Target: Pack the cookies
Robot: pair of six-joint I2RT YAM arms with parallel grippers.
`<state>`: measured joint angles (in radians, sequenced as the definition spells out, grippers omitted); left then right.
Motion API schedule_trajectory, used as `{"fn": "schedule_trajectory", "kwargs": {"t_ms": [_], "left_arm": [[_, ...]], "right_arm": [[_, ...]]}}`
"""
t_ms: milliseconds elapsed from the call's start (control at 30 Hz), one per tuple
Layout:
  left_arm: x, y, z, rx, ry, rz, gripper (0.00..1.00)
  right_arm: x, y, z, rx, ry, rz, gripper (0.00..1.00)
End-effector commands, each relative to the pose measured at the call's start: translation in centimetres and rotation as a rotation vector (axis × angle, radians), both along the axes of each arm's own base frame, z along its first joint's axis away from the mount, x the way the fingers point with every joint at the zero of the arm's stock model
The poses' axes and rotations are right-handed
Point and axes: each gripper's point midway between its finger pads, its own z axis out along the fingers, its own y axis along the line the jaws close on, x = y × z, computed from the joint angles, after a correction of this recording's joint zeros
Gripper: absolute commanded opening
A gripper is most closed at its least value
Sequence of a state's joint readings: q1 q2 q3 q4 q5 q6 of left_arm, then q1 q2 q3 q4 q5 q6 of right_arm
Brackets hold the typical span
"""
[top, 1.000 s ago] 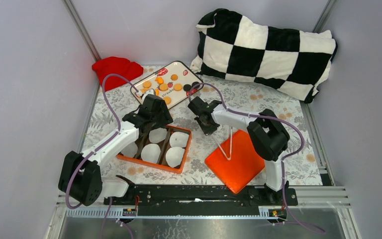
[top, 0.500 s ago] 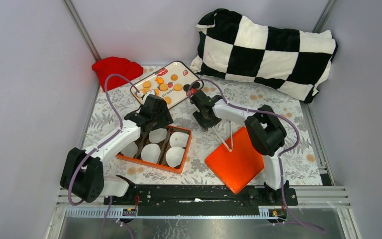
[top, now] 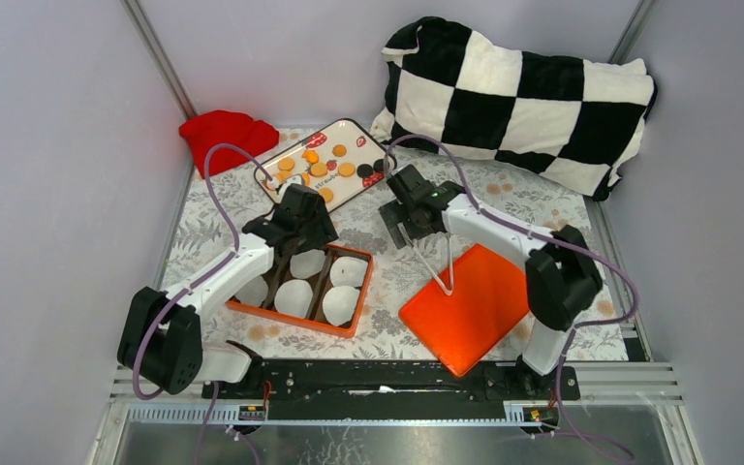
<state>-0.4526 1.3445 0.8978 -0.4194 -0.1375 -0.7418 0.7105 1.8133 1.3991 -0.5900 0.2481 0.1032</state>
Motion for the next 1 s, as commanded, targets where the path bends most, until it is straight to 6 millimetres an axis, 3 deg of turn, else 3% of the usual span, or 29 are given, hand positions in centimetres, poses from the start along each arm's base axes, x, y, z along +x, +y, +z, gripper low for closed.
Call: {"fn": "schedule_trajectory", "kwargs": {"t_ms": [0,267,400,667,967], "left_arm": [[0.5,-0.7,0.5,-0.015,-0.024,-0.014,0.68],[0.3,-1.2,0.5,-0.034,-0.012,-0.026,0.68],[0.1,-1.1,0.7,-0.037,-0.018,-0.023,0.68],[-0.1,-0.9,1.0,-0.036,-0.021,-0.019,0.68],[-0.5,-0.6,1.2,-0.038,-0.026,-0.014,0.68]], "right_arm": [[-1.0,-3.0,2.3,-0.015,-0.050,-0.118,1.00],[-1.9,-6.2,0.6,0.040,0.034,-0.251,1.00],[-2.1,-6.6,-0.4,0.055,0.072,-0.263,1.00],[-3.8,-4.6,-2.9,0.158,0.186,-0.253,1.00],[-5.8,-4.3,-5.3,0.198,0.255,-0.243,1.00]]}}
